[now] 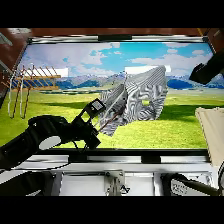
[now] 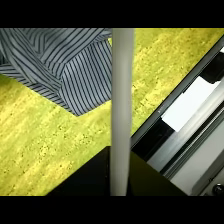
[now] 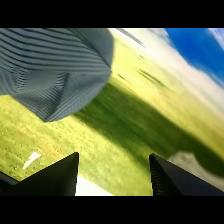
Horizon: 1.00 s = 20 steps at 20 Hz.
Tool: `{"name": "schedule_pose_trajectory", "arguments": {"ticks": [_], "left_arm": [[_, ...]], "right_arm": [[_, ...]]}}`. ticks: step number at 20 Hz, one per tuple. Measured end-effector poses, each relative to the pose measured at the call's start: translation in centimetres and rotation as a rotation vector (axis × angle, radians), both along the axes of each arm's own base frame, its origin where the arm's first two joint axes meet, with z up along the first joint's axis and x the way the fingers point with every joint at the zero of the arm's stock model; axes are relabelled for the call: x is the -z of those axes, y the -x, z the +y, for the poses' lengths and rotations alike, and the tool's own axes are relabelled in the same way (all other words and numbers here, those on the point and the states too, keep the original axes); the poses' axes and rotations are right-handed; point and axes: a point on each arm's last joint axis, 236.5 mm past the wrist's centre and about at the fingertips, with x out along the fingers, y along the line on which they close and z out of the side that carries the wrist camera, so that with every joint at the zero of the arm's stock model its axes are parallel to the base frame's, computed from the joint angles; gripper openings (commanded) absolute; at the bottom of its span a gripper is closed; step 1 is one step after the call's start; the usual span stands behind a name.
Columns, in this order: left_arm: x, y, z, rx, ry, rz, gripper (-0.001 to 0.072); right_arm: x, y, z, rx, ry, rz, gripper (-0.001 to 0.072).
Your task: Fold the shirts.
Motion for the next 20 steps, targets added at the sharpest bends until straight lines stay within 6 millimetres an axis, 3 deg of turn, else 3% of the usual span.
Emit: {"name": "schedule_pose_trajectory", "arguments": {"ticks": [3,7,20], "left_arm": [[0.5,-0.1,1.1,0.06,-0.056,-0.016,0.0053],[0.7,-1.2,2.4,0.102,-0.095,-0.046,0.0052],[0.7,-2.0,3.3,0.19,-0.13,-0.089,0.0052]], "right_arm": [[1.4,-0.6,4.1,-0.363,-0.001,-0.012,0.0544],[3.7,-0.8,7.5,-0.594,-0.007,0.023,0.0544],[9.5,-3.2,9.5,-0.745,-0.033,0.112,0.0543]]}}
